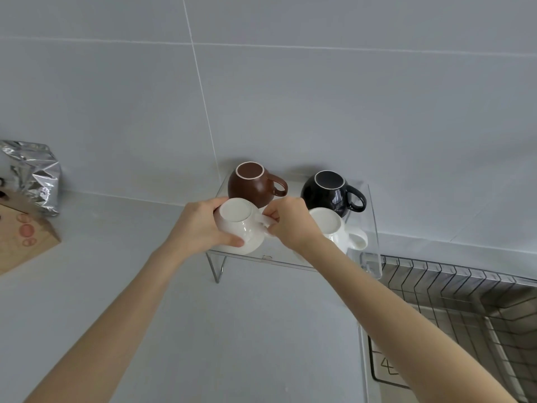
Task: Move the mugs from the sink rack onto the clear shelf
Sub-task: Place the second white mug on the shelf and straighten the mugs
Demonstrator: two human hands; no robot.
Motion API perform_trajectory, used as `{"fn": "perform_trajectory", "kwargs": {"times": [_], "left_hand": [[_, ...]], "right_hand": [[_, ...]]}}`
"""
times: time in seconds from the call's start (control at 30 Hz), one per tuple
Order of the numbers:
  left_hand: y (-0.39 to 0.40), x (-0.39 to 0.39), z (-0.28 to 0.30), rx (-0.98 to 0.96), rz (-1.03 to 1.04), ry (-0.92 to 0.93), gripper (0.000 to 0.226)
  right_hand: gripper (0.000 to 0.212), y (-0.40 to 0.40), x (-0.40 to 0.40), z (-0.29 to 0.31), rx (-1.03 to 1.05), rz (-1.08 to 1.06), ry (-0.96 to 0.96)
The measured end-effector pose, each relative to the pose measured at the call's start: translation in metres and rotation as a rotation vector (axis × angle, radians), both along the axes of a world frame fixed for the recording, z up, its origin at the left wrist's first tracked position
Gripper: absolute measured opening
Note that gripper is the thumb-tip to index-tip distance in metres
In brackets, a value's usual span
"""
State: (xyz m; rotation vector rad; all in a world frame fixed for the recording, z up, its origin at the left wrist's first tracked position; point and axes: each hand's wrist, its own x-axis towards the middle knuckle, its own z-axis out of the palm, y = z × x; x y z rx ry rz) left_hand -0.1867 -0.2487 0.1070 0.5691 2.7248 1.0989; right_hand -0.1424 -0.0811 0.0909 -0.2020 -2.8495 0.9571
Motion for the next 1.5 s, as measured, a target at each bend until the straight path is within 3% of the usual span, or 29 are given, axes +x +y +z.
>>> {"fn": "perform_trajectory", "kwargs": {"times": [1.13,1.3,1.4,1.5], "left_hand": [[-0.002,0.0,0.0,-0.045,-0.009,0.007,0.081],[0.016,0.001,0.023,-0.268,-0.12,-0.014,0.081],[0.053,0.002,0.045,-0.136,-0.204,0.118,0.087],[0.095,-0.004,0.05,0.031,-0.342,-0.02,0.085]], "right_hand": [[0.018,-0.004,0.004,0.002,0.052,-0.007,-0.011],[0.046,0.013,0.016,0.029,0.013,0.136,-0.08],[0.045,0.05,0.027,0.052,-0.07,0.035,0.036],[0.036,0.092,0.035,0.057,-0.231,-0.153,0.146]]}}
